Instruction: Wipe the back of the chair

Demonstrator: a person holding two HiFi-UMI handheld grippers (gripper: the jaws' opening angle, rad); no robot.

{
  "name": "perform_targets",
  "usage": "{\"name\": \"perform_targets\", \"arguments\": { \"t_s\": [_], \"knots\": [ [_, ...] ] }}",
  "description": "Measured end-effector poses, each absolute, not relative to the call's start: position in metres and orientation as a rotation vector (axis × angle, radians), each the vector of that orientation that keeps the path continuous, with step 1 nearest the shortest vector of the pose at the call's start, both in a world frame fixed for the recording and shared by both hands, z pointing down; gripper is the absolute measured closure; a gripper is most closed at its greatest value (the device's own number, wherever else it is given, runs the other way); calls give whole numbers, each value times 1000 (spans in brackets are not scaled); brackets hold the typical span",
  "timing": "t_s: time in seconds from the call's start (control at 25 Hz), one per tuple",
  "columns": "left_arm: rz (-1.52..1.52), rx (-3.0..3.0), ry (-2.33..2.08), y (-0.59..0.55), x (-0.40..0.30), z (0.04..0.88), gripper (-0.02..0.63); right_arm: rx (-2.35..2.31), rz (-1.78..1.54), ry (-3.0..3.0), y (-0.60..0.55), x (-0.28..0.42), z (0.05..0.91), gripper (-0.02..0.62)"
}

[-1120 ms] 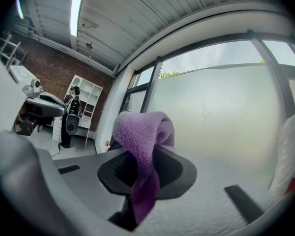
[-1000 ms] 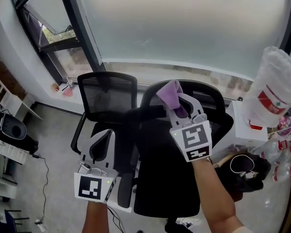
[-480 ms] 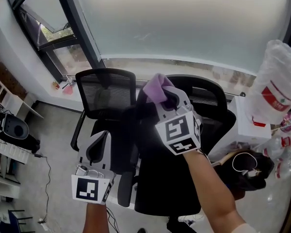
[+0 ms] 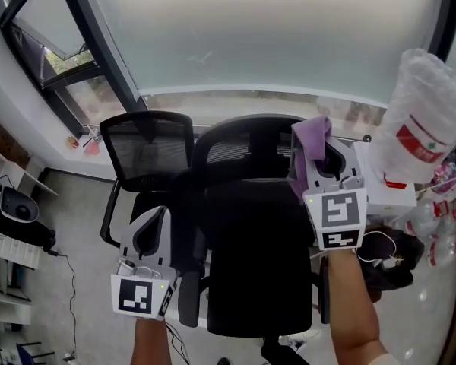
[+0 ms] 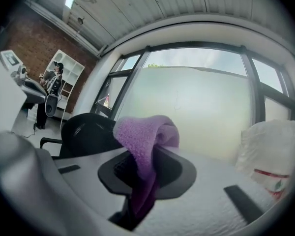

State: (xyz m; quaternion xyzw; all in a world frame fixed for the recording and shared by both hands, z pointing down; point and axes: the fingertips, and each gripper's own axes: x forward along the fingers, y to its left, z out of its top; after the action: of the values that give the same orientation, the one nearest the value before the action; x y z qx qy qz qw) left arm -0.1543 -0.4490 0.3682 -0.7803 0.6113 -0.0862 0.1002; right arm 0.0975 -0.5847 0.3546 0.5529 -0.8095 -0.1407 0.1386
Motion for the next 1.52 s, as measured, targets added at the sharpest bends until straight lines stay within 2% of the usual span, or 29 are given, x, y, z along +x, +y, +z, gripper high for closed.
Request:
{"name": "perform_targets", "arguments": {
  "t_s": [0.2, 0.52, 0.64, 0.92, 1.24, 1.36, 1.52],
  "knots": [
    [-266, -2301, 1826, -445, -168, 373, 600, 1579, -434, -2288, -590, 65, 360, 545],
    [-281, -2264, 1914, -431, -211, 384, 600, 1228, -324, -2600, -562, -102, 391, 545],
    [-281, -2258, 1931, -431, -219, 388, 600, 1232, -304, -2648, -555, -115, 389, 545],
    [-285, -2283, 1922, -444, -205, 397, 600, 1301, -263, -2629, -567, -71, 403, 545],
    [-277, -2330, 1851, -456, -170, 400, 600, 1826, -204, -2401, -564, 98, 405, 545],
    [-282, -2338, 1845, -455, -166, 403, 600, 1868, -223, -2373, -560, 108, 405, 545],
    [-290, -2329, 1860, -444, -170, 404, 600, 1797, -192, -2409, -565, 84, 414, 545]
  ]
}}
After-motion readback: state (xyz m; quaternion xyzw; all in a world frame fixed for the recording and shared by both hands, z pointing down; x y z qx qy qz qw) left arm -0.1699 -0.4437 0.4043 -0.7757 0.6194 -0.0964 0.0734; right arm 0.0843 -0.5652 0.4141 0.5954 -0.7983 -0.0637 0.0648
